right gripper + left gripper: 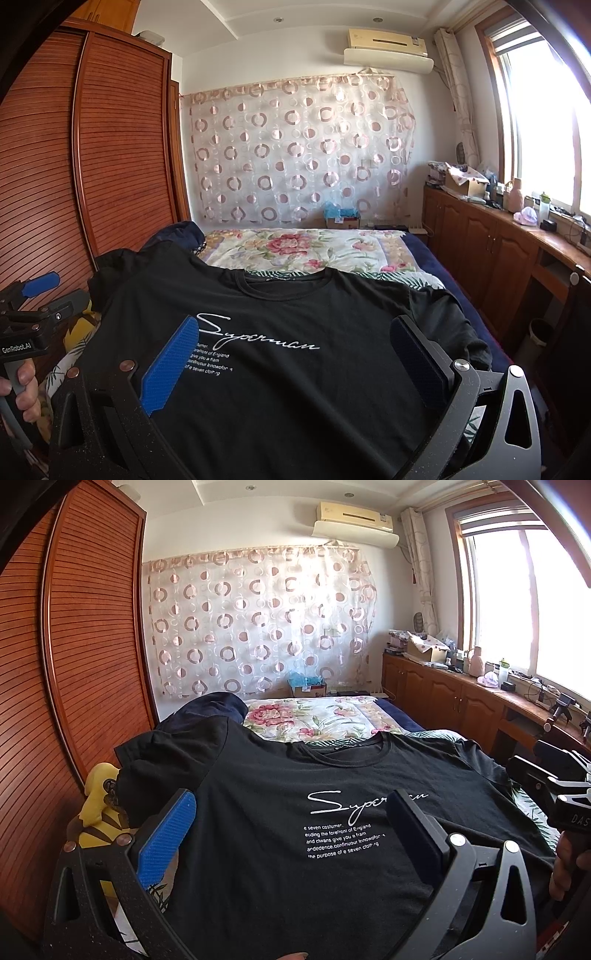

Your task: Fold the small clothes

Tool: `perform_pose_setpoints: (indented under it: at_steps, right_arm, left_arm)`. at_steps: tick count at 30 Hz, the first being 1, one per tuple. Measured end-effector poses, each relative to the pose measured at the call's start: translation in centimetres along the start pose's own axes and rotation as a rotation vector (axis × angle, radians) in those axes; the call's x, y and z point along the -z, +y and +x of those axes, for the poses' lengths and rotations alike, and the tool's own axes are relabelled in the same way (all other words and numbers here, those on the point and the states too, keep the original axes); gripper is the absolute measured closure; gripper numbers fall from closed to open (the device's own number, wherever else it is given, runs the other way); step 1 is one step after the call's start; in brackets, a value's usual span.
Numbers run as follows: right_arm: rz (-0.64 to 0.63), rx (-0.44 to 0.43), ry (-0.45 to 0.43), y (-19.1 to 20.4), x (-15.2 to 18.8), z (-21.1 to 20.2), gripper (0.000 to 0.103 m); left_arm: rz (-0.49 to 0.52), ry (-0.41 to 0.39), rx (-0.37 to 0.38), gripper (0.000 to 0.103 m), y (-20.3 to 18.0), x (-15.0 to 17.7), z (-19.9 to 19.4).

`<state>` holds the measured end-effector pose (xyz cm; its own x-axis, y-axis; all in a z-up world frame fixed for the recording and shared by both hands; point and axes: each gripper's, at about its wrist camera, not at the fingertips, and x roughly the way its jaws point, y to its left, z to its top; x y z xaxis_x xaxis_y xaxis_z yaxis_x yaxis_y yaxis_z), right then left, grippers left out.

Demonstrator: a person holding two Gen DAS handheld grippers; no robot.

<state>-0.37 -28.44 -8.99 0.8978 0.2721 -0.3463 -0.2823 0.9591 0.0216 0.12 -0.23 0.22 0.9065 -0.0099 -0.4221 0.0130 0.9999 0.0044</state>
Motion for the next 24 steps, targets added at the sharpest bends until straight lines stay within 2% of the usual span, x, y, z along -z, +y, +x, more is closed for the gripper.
perform_pose_setpoints:
  at_steps: [24]
  right_arm:
    - [0.001, 0.006, -0.002, 0.05, -0.17, -0.22, 0.0]
  left_arm:
    - [0.007, -0.005, -0.004, 0.0, -0.18, -0.04, -0.27]
